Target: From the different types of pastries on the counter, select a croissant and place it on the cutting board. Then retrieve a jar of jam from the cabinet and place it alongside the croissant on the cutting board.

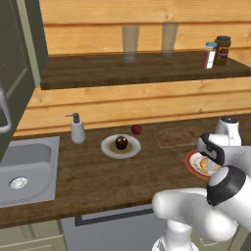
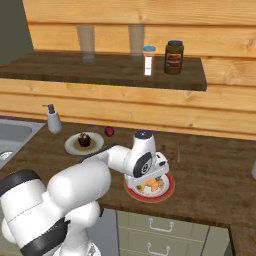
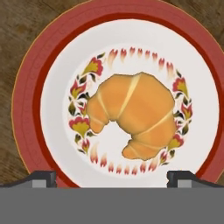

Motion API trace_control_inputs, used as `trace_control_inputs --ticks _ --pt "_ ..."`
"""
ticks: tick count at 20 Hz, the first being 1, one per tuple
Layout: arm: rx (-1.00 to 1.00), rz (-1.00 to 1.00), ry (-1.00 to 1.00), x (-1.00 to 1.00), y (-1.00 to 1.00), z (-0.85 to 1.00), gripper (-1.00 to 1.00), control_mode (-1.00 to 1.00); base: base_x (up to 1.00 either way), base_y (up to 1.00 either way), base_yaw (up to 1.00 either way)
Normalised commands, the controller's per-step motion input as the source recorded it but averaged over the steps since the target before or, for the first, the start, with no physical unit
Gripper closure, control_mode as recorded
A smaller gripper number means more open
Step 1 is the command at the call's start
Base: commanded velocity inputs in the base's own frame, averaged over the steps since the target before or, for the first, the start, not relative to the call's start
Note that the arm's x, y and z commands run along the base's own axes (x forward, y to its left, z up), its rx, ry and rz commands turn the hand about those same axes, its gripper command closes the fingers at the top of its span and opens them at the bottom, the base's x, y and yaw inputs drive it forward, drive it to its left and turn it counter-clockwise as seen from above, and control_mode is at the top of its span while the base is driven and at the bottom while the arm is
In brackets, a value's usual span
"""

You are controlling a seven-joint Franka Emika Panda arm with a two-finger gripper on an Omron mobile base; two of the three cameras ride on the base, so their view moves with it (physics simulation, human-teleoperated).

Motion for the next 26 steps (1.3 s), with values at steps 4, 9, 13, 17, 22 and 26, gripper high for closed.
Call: trace_control_inputs --ticks 4,9,13,17,22,26 --pt "0.0 0.0 0.0 0.01 0.0 -0.05 -1.0 -1.0 0.0 0.0 0.0" --pt "0.0 0.0 0.0 0.05 0.0 0.0 -1.0 -1.0 0.0 0.0 0.0" --pt "0.0 0.0 0.0 0.08 -0.03 -0.01 -1.0 -1.0 0.0 0.0 0.0" --pt "0.0 0.0 0.0 0.11 -0.03 -0.02 -1.0 -1.0 0.0 0.0 0.0" --pt "0.01 0.0 0.0 0.01 0.0 -0.12 -1.0 -1.0 0.0 0.0 0.0" --pt "0.0 0.0 0.0 0.02 0.0 -0.14 -1.0 -1.0 0.0 0.0 0.0"
